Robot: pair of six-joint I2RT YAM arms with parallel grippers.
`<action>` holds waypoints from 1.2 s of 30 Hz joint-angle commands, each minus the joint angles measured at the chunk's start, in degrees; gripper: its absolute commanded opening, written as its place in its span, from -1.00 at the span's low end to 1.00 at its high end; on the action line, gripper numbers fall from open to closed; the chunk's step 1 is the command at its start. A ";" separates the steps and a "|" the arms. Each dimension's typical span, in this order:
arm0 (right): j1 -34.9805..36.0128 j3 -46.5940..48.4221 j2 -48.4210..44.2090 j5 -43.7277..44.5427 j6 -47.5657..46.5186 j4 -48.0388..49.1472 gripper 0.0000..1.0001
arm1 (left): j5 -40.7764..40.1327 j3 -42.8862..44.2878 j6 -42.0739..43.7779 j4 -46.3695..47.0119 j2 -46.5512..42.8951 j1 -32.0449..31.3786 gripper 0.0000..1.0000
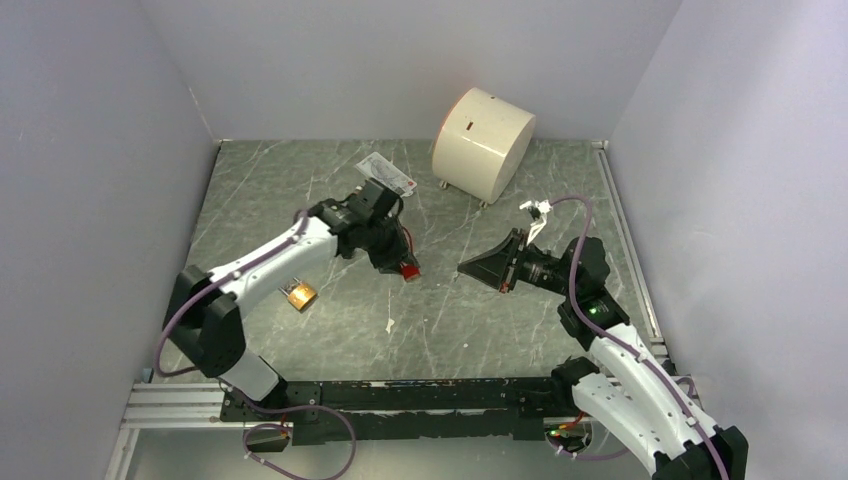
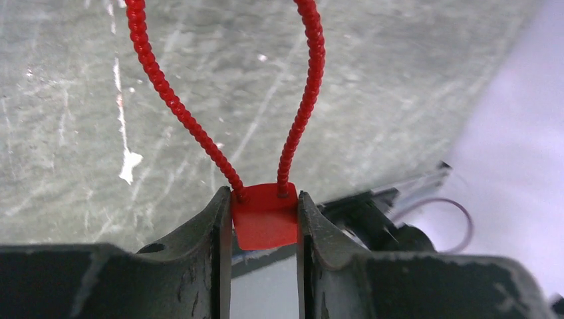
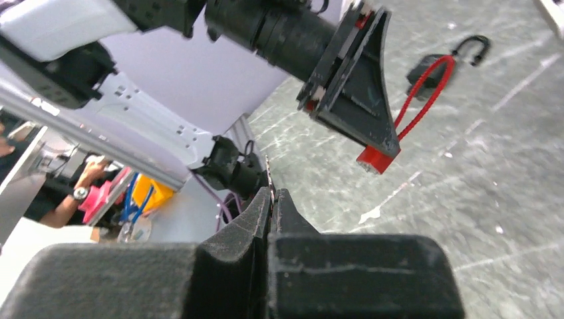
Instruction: Unlock with the key
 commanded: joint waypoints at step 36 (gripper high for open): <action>7.39 9.49 10.70 3.44 -10.20 -4.35 -1.00 | 24.64 -0.46 -15.39 7.03 -9.36 7.18 -0.95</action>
